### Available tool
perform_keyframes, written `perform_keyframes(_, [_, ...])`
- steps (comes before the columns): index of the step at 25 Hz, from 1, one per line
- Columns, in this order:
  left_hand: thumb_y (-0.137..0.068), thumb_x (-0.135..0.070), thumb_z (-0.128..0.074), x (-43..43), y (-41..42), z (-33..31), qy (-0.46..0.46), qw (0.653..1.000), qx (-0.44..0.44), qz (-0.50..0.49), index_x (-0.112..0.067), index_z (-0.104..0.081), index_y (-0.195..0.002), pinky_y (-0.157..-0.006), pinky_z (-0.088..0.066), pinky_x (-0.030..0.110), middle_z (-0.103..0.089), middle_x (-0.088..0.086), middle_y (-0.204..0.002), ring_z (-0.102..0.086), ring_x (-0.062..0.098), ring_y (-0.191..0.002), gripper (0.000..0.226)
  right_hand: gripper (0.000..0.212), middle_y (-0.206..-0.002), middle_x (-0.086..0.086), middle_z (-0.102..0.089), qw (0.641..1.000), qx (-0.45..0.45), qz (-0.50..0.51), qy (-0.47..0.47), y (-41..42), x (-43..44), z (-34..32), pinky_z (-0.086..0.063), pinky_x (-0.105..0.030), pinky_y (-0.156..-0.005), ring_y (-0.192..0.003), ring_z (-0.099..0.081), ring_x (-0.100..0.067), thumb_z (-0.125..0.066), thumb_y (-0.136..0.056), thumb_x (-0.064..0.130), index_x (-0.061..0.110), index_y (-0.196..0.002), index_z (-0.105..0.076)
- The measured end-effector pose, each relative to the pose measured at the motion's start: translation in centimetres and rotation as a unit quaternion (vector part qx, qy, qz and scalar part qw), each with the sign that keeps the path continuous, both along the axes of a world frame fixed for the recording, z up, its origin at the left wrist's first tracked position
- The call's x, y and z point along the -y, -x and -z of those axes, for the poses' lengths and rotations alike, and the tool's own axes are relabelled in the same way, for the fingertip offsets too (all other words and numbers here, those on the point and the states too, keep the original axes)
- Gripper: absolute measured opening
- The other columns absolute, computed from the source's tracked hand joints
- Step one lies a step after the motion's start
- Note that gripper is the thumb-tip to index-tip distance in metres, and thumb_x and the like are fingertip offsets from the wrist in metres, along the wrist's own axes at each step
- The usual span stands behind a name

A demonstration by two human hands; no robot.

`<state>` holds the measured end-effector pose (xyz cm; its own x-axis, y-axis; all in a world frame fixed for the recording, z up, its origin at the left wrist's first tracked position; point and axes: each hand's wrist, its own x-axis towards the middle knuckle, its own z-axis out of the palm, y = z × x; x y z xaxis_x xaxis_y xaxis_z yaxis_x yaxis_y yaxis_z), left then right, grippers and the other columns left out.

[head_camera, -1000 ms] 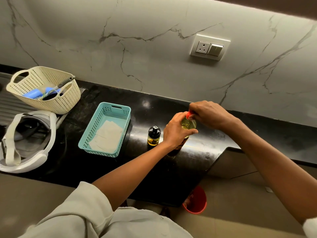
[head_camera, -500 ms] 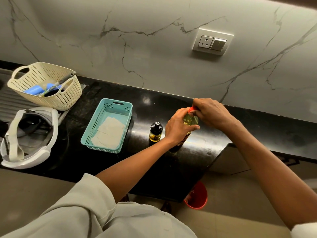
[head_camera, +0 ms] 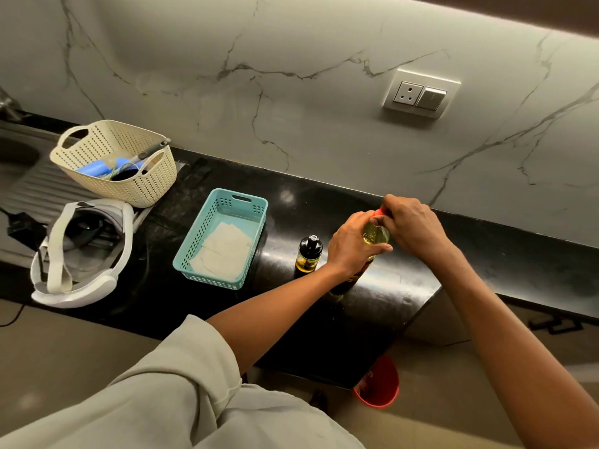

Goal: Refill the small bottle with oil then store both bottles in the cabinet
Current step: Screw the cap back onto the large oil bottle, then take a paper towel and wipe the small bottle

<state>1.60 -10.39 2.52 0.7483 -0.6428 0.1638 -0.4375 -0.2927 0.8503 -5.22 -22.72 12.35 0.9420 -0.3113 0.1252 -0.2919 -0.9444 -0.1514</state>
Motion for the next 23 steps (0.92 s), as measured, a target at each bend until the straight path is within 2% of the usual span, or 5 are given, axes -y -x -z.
perform_keyframes(5, [-0.074,-0.053,-0.093,-0.4,-0.3,-0.4,-0.024,0.999,-0.007,0.046,-0.025,-0.051,-0.152,-0.101,-0.058,0.052,-0.058,-0.001,-0.147,-0.061,0.024,-0.131,0.093,0.026,-0.095,-0.011,-0.073,0.998,0.041,0.039,-0.038,1.2,-0.6,0.7,-0.046,-0.031,-0.066,-0.077,-0.064,-0.023,-0.072,-0.101,0.035,0.01,-0.107,-0.067])
perform_keyframes(9, [-0.073,-0.039,-0.097,-3.1,-0.8,-1.4,-0.06,0.991,-0.052,0.105,-0.015,-0.019,-0.17,-0.123,-0.04,0.047,-0.03,0.008,-0.172,-0.035,0.029,-0.157,0.127,0.041,-0.098,-0.009,-0.074,0.991,0.075,0.099,-0.055,1.7,-2.0,0.5,-0.049,-0.034,-0.068,-0.081,-0.064,-0.023,-0.065,-0.103,0.049,0.011,-0.118,-0.067])
perform_keyframes(14, [-0.091,-0.019,-0.083,-14.1,-3.4,0.9,0.022,0.994,-0.104,-0.005,-0.016,-0.041,-0.159,-0.119,-0.045,0.033,-0.048,0.006,-0.155,-0.05,0.018,-0.142,0.081,0.044,-0.087,-0.009,-0.074,0.939,0.244,0.173,-0.169,1.2,-7.2,0.7,-0.048,-0.038,-0.065,-0.077,-0.068,-0.032,-0.046,-0.11,0.052,0.015,-0.102,-0.066])
perform_keyframes(18, [-0.095,-0.007,-0.072,-22.6,-6.8,4.7,-0.021,0.969,-0.148,-0.195,-0.013,-0.055,-0.142,-0.11,-0.052,0.046,-0.055,0.003,-0.139,-0.056,0.016,-0.123,0.049,0.024,-0.083,-0.001,-0.071,0.957,0.154,-0.023,-0.246,-5.3,-17.3,5.6,-0.052,-0.04,-0.065,-0.073,-0.065,-0.022,-0.063,-0.104,0.038,0.017,-0.094,-0.069])
perform_keyframes(23, [-0.093,0.015,-0.043,-28.0,-12.5,5.8,0.003,0.935,-0.192,-0.299,-0.011,-0.059,-0.144,-0.115,-0.05,0.045,-0.064,0.007,-0.144,-0.062,0.02,-0.13,0.059,0.019,-0.107,-0.006,-0.075,0.959,-0.025,-0.107,-0.261,-16.7,-24.7,13.6,-0.058,-0.043,-0.084,-0.098,-0.072,-0.028,-0.076,-0.095,0.023,0.014,-0.112,-0.078])
